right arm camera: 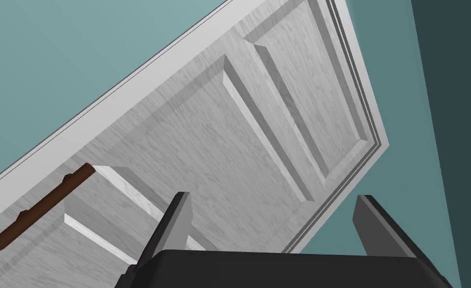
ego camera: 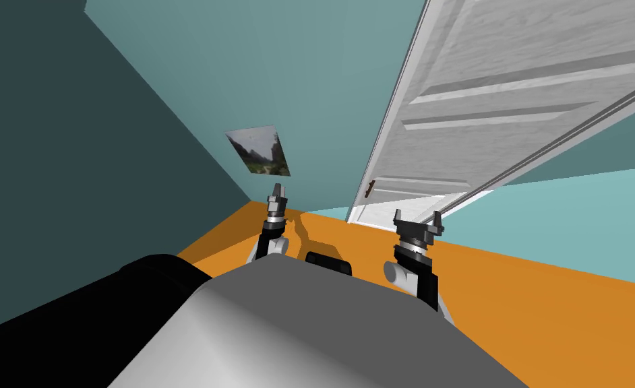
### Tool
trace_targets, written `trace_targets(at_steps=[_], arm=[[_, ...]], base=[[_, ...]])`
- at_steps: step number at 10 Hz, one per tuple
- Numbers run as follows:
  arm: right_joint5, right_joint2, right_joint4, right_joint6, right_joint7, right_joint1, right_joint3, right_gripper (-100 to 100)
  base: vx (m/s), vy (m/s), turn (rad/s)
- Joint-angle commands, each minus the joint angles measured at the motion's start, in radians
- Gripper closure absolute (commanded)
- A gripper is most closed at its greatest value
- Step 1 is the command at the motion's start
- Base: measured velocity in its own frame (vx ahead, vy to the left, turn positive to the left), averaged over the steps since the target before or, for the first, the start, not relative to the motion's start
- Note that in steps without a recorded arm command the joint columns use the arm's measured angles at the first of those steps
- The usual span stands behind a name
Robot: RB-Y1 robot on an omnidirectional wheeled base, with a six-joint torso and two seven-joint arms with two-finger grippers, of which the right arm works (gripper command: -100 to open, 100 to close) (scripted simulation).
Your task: Pull the door open
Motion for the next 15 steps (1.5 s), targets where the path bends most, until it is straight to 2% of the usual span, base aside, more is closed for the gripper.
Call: trace_targets(at_steps=[1,5,6,15], arm=[[-0.017,-0.005,0.042,-0.013,-0.038,-0.007,-0.002,-100],[-0.057,-0.010,0.139,-0.037,-0.122,-0.024,-0.004,-100],[-0.057,-0.010,0.139,-0.037,-0.122,-0.024,-0.004,-100],[-0.148,-0.014,0.361,-0.092,-0.312,-0.064,-0.008,-100]], base=[[0.080,-0.067,0.147],[0.080,-0.071,0.161],[0.048,-0.047,0.036],[0.069,-0.070,0.151]])
